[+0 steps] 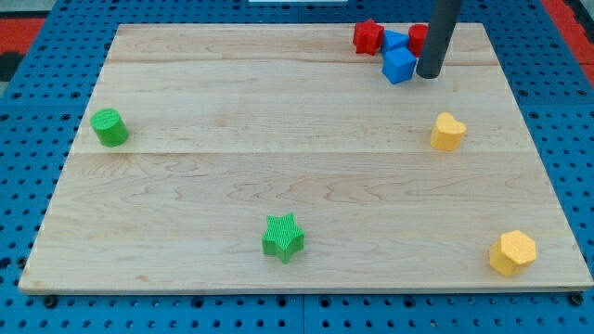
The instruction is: Push the yellow heart towards bottom center
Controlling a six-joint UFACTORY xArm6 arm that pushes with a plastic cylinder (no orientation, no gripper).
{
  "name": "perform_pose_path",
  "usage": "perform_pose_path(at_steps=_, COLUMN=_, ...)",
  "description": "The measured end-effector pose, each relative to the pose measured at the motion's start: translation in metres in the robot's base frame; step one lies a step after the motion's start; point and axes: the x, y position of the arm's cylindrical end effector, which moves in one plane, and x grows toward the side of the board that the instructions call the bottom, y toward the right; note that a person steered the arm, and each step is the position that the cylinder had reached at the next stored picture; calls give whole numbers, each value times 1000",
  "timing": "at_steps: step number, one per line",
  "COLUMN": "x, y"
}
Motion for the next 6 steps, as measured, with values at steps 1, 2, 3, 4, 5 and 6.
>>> perform_pose_path(at_steps=1, x=12, y=15)
perform_pose_path(at_steps=2, x=54, y=33)
perform_pose_path(at_steps=3, x=90, y=34)
perform_pose_path(at_steps=4, x=108, y=25)
perform_pose_path(at_steps=5, x=110, y=22)
perform_pose_path(at_steps=6, x=110, y=22)
